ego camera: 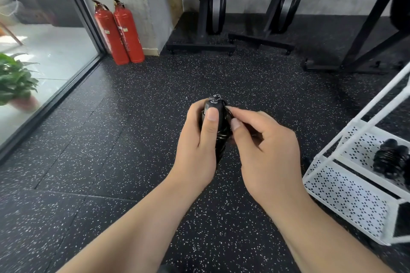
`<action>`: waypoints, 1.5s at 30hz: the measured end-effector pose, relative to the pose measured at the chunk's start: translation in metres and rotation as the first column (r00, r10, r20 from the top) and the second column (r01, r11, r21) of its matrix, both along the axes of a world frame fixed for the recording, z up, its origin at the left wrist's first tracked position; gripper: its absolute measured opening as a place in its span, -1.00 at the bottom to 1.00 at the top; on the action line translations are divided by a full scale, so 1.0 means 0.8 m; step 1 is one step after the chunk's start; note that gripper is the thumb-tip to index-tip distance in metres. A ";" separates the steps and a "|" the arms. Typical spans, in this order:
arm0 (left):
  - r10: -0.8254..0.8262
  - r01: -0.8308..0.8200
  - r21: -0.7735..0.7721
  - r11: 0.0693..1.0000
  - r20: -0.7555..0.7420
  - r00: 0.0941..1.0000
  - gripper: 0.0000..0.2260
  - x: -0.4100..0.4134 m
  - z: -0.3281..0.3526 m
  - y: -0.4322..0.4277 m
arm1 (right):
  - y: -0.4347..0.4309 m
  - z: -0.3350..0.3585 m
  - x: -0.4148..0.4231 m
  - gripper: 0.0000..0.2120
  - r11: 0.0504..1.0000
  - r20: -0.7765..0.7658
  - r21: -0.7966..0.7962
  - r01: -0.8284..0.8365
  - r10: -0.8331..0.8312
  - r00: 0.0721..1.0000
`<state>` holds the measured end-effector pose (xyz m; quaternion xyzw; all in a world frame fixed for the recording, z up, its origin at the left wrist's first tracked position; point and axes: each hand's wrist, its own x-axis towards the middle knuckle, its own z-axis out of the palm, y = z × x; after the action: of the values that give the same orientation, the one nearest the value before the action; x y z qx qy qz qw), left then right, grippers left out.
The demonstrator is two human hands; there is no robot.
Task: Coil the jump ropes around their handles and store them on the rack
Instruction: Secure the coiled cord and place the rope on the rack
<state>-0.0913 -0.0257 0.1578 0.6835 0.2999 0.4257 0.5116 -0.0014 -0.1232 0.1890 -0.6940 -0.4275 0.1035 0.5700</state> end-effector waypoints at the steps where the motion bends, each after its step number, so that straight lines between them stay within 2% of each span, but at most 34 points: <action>1: -0.004 0.004 0.006 1.000 0.001 1.000 -0.63 -0.001 0.001 0.001 | 0.000 0.000 0.001 -0.74 1.000 0.005 -0.006 0.000 0.001 1.000; 7: -0.068 0.069 -0.021 0.997 0.009 0.998 -0.67 -0.002 0.005 0.002 | 0.001 -0.004 0.007 -0.75 0.999 0.027 -0.007 0.040 -0.040 0.999; 11: -0.073 0.075 -0.091 0.993 0.029 0.997 -0.61 0.000 0.009 -0.001 | 0.003 -0.004 0.009 -0.75 1.000 -0.117 0.018 -0.008 0.010 0.993; 15: -0.111 0.112 -0.040 0.993 0.014 0.994 -0.65 -0.001 0.018 0.000 | 0.006 0.000 0.017 -0.69 0.997 -0.269 0.038 -0.072 0.080 0.960; 18: -0.183 0.183 -0.044 0.982 -0.004 0.983 -0.68 -0.004 0.019 0.001 | 0.004 0.002 0.024 -0.77 0.994 -0.211 -0.009 -0.106 0.101 0.972; 22: -0.235 0.232 -0.062 0.971 -0.049 0.971 -0.67 -0.006 0.016 0.003 | 0.005 0.006 0.031 -0.92 0.987 -0.214 -0.041 -0.154 0.142 0.966; 25: -0.256 0.250 -0.066 0.966 -0.087 0.963 -0.67 -0.009 0.007 0.007 | 0.004 0.010 0.043 -0.98 0.968 -0.042 -0.181 -0.171 0.167 0.985; 27: -0.236 0.238 -0.008 0.971 -0.148 0.960 -0.65 -0.010 0.002 0.007 | 0.003 0.009 0.045 -0.93 0.959 0.111 -0.266 -0.098 0.132 0.985; 30: -0.127 0.152 0.106 0.983 -0.210 0.969 -0.63 -0.006 -0.001 -0.002 | 0.007 0.005 0.038 -0.94 0.966 0.163 -0.258 0.010 0.033 0.986; 34: -0.042 0.071 0.159 0.985 -0.174 0.984 -0.58 0.000 0.003 -0.009 | 0.011 0.005 0.040 -0.96 0.972 0.114 -0.234 0.032 -0.006 0.993; 38: -0.058 0.062 0.028 0.998 -0.125 0.990 -0.58 0.007 0.004 -0.012 | 0.010 -0.001 0.037 -0.90 0.984 0.053 -0.165 0.073 -0.065 0.996; 42: -0.046 0.041 -0.092 0.995 -0.051 0.998 -0.62 0.011 0.003 -0.012 | 0.006 -0.007 0.022 -0.66 0.991 -0.182 -0.008 0.135 -0.135 0.974; 45: -0.021 0.016 -0.132 0.991 -0.032 0.999 -0.66 0.012 0.000 -0.006 | 0.004 -0.004 0.009 -0.70 0.983 -0.288 0.099 0.154 -0.120 0.950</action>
<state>-0.0819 -0.0307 0.1575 0.6579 0.3295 0.3886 0.5546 0.0062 -0.1202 0.1860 -0.6647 -0.2984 0.1352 0.6714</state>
